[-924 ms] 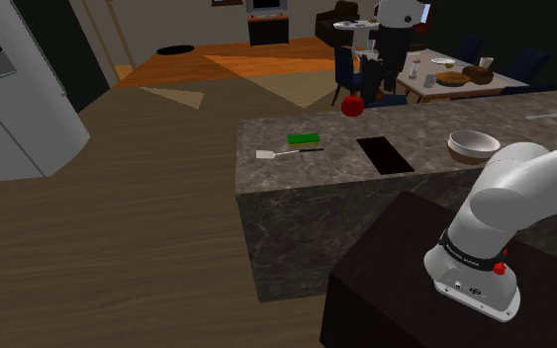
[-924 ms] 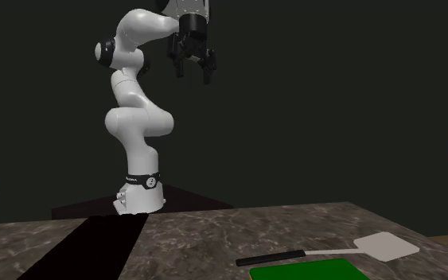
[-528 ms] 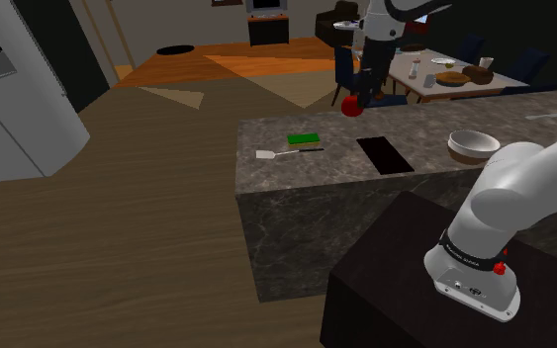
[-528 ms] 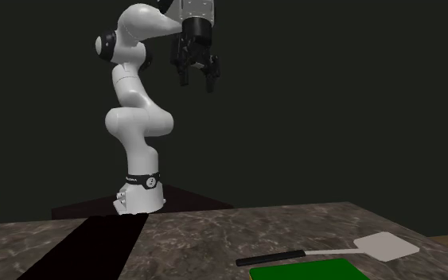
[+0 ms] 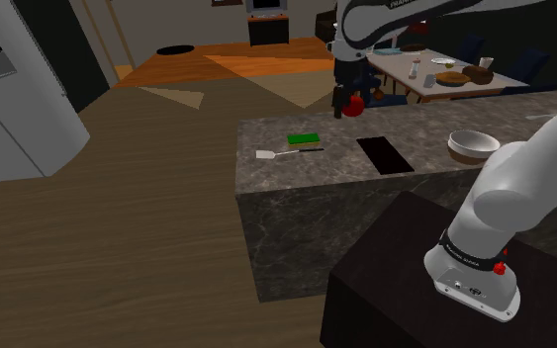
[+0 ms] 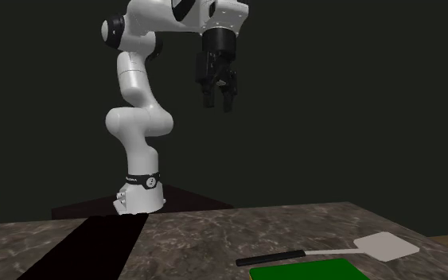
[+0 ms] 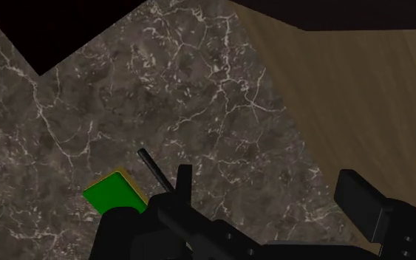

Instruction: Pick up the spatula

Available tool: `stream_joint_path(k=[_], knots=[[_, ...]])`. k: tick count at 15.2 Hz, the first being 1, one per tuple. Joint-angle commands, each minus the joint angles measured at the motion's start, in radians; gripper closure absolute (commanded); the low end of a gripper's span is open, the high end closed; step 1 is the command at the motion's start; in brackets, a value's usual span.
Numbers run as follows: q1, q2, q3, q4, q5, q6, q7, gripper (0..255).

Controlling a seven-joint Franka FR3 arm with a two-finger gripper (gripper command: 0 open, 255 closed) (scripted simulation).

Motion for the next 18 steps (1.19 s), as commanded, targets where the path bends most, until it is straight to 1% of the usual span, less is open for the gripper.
stream_joint_path(k=[1, 9, 13, 18], knots=[[0.009, 0.077, -0.013, 0.031, 0.003, 0.042, -0.056, 0], [0.030, 0.391, -0.028, 0.213, 0.039, 0.148, -0.264, 0], [0.031, 0.547, -0.017, 0.331, 0.057, 0.175, -0.357, 0], [0.028, 0.742, 0.010, 0.503, 0.067, 0.184, -0.458, 0]])
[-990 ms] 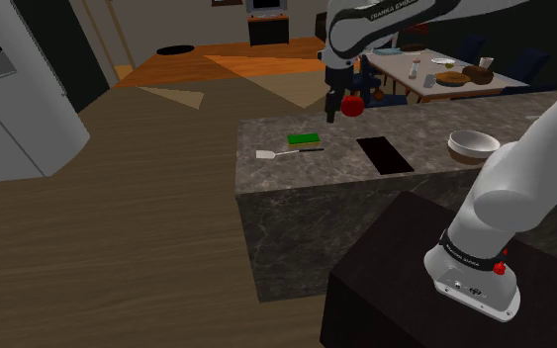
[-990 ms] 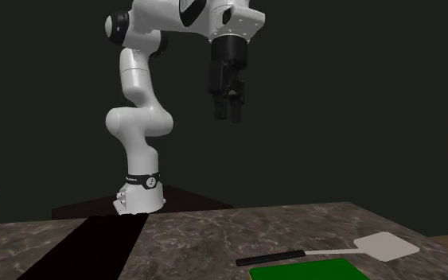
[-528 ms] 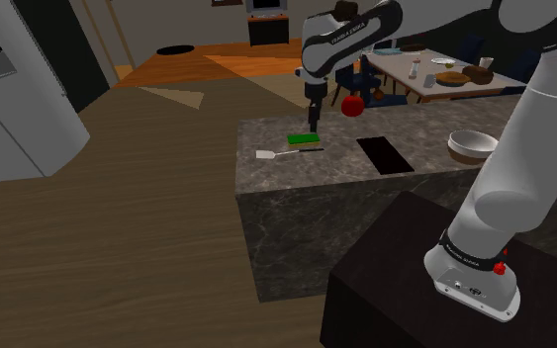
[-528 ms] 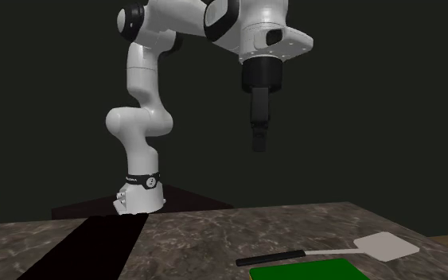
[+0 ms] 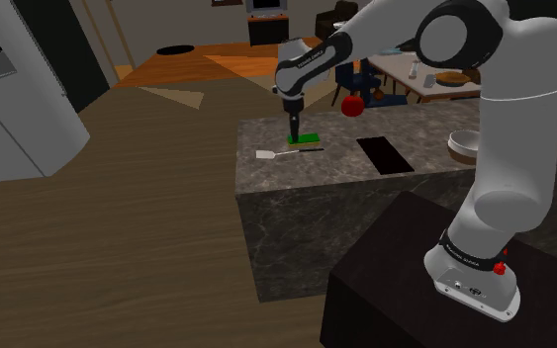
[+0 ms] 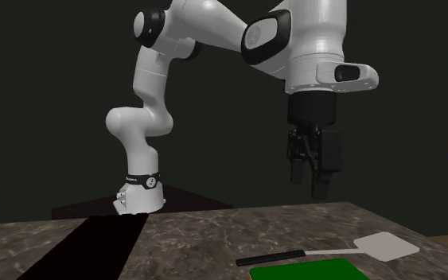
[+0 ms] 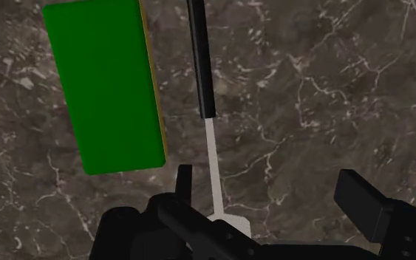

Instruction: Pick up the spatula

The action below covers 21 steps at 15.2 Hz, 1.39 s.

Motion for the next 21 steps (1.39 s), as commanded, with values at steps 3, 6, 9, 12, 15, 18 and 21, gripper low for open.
stream_joint_path(k=[3, 6, 9, 12, 15, 18, 21], knots=[[-0.004, 0.152, 0.023, 0.145, -0.001, -0.003, -0.077, 0], [-0.004, 0.238, 0.036, 0.226, -0.005, -0.004, -0.109, 0], [-0.004, 0.258, 0.037, 0.216, -0.004, 0.026, -0.109, 0], [-0.005, 0.279, 0.037, 0.208, -0.003, 0.056, -0.109, 0], [-0.005, 0.283, 0.038, 0.207, -0.003, 0.061, -0.108, 0], [-0.005, 0.284, 0.038, 0.208, -0.003, 0.061, -0.109, 255], [-0.005, 0.285, 0.038, 0.210, -0.002, 0.060, -0.109, 255]])
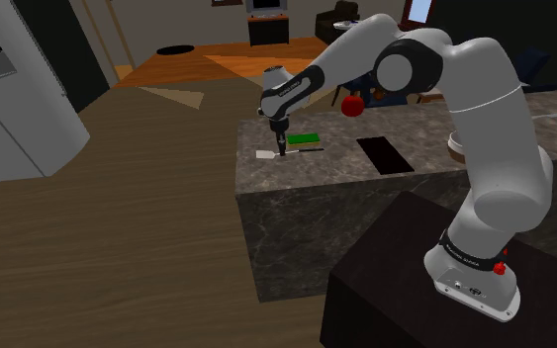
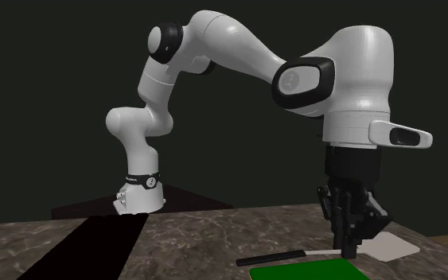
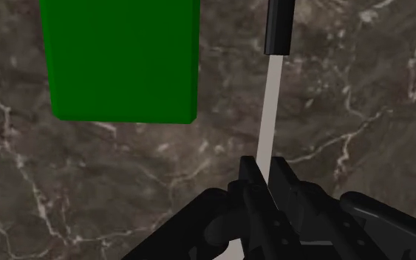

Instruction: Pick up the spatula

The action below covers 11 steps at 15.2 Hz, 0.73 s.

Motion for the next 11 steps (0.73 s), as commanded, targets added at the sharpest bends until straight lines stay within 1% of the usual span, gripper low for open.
stream_joint_path(k=[1, 4, 11], knots=[[-0.001, 0.007, -0.001, -0.004, -0.001, 0.003, 0.001, 255], [-0.001, 0.007, -0.001, -0.004, -0.001, 0.003, 0.000, 255], [0.000, -0.042, -0.003, 0.016, -0.003, -0.065, -0.001, 255]])
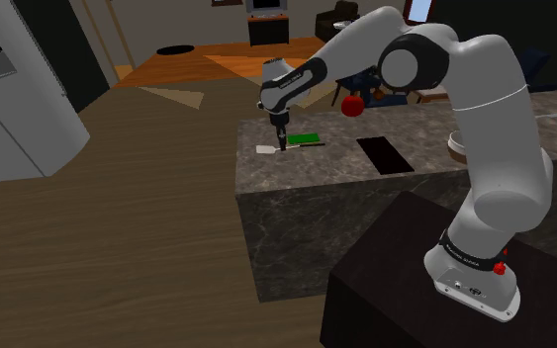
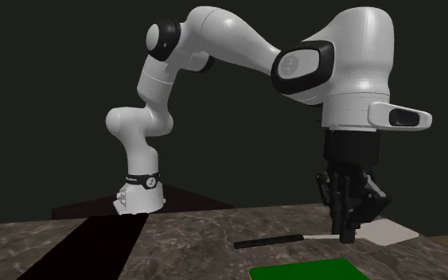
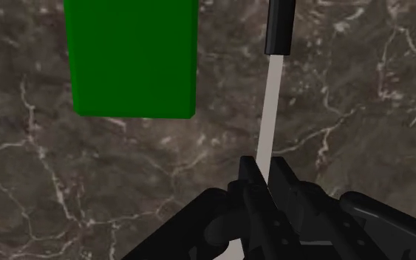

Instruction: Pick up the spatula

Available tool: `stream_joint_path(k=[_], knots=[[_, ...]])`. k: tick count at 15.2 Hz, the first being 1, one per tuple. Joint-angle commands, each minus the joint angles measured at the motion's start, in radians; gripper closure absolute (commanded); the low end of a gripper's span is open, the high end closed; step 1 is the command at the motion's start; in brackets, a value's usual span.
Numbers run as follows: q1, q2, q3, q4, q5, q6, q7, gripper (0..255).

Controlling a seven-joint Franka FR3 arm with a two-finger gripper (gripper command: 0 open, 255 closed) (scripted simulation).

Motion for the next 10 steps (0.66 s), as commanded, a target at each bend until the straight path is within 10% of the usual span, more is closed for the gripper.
stream_joint_path(k=[1, 10], knots=[[0.000, -0.012, 0.000, 0.009, -0.001, -0.022, 0.000, 255], [0.001, -0.052, -0.002, 0.045, -0.003, -0.097, -0.002, 255]])
